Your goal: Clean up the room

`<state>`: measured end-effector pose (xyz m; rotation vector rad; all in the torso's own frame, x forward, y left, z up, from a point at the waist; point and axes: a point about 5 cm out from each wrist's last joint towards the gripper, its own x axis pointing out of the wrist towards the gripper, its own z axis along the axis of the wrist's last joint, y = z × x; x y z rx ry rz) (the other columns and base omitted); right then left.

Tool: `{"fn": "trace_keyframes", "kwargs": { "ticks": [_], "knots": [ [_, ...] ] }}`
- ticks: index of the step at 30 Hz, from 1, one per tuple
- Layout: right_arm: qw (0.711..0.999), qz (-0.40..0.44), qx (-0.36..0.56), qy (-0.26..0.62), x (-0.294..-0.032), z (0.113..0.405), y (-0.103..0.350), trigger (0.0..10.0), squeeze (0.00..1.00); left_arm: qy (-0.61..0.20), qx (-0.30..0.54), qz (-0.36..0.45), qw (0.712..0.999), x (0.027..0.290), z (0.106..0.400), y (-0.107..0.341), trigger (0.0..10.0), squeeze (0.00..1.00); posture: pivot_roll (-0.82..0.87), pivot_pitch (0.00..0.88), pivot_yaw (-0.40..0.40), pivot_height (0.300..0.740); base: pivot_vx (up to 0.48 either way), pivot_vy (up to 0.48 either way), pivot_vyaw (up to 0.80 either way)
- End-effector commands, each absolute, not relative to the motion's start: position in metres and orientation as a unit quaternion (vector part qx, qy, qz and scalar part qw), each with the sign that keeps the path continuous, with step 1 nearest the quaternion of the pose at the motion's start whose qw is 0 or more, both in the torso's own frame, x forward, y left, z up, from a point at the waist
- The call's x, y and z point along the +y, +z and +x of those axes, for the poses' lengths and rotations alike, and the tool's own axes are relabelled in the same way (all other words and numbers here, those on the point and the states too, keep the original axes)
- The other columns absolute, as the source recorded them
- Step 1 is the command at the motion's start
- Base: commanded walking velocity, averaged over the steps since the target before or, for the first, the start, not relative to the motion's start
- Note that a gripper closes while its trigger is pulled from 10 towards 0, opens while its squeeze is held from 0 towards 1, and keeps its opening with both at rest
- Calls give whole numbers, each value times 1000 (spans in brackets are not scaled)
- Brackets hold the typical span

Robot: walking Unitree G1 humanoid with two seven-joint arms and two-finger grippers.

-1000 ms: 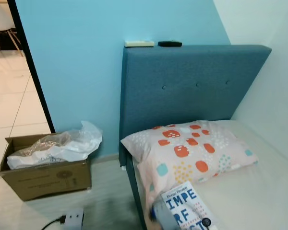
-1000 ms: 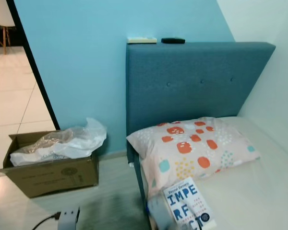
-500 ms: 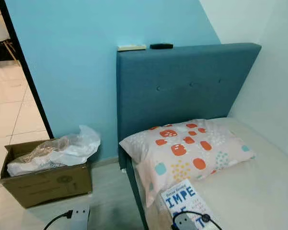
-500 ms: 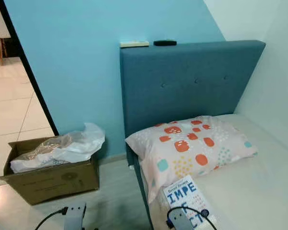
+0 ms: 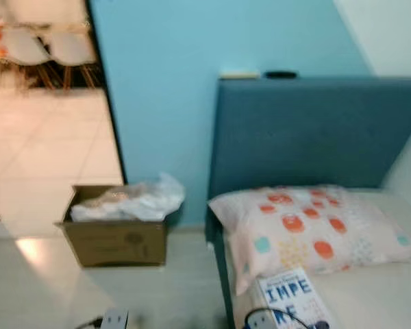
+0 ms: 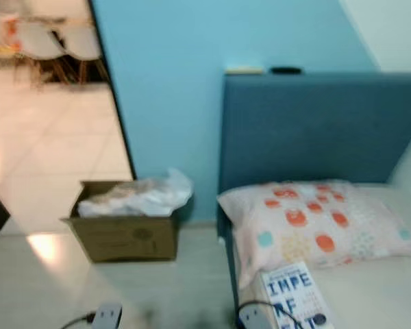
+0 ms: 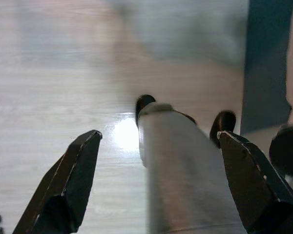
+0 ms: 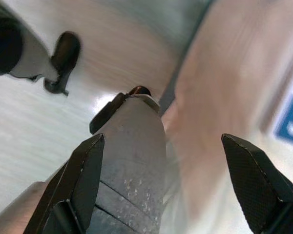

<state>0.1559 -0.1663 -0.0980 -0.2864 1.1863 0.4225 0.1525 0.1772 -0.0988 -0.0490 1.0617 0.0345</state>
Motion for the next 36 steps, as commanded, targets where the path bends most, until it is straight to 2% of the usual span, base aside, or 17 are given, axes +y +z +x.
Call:
{"fn": "trace_keyframes", "kwargs": {
  "ticks": [1, 36],
  "knots": [
    [794, -134, 558, 200, -166, 154, -99, 10000, 0, 14, 503, -16, 864, 178, 155, -98, 10000, 0, 20, 0, -68, 740, 0, 0, 800],
    [782, -149, 553, 248, -158, 154, -98, 10000, 0, 24, 509, -10, 861, 184, 147, -100, 10000, 0, 69, 0, -100, 740, 0, 0, 795]
  ]
}}
